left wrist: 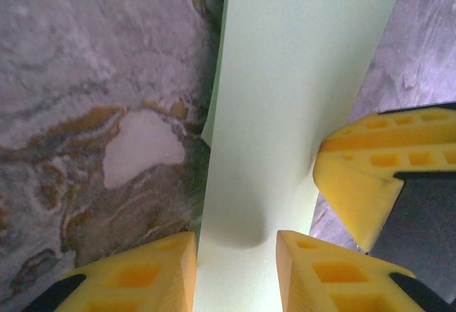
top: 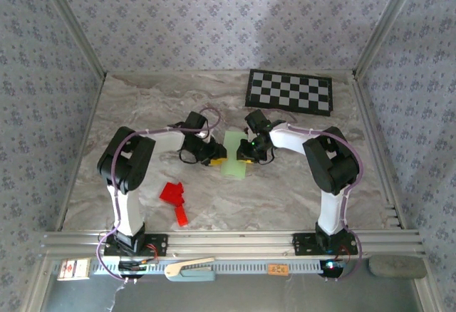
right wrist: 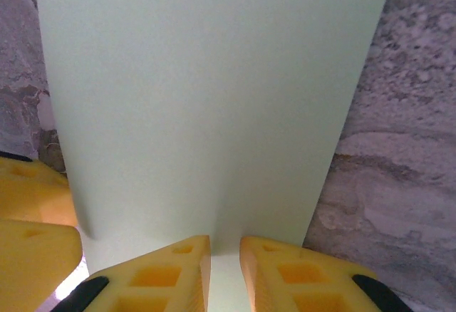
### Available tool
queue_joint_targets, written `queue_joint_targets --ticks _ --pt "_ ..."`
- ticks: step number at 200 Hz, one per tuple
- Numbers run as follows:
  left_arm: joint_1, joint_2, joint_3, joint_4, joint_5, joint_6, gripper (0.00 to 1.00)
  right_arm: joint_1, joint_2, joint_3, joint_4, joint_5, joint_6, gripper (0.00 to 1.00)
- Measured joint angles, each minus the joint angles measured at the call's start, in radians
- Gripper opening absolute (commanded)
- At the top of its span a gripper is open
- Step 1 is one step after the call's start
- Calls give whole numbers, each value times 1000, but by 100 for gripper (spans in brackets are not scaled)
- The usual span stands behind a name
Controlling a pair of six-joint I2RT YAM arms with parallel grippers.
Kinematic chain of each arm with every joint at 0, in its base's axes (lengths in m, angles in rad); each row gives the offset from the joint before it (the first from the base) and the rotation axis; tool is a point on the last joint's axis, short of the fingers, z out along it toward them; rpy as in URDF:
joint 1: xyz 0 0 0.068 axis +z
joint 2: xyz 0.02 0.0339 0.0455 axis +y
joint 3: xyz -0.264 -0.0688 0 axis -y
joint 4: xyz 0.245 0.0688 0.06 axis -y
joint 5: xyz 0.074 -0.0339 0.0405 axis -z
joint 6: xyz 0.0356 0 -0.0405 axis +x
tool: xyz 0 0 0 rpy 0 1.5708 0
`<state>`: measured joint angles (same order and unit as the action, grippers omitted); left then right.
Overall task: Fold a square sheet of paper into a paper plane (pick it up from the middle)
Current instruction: Third fold the triangle at the center of the table.
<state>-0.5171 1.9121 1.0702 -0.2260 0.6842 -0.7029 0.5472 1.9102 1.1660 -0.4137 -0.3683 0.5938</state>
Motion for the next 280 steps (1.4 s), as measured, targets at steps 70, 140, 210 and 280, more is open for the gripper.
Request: queue_joint_targets --ticks 70,140,210,280 --pt "0 -34 -69 78 70 -17 36 0 1 0 0 0 0 24" --pt "8 -88 -107 146 87 -53 36 0 1 1 0 -3 0 24" --pt "14 -88 -118 178 87 -68 38 0 2 1 0 -3 0 24" --pt "18 -43 -56 203 87 -68 40 0 2 2 -1 -3 0 24"
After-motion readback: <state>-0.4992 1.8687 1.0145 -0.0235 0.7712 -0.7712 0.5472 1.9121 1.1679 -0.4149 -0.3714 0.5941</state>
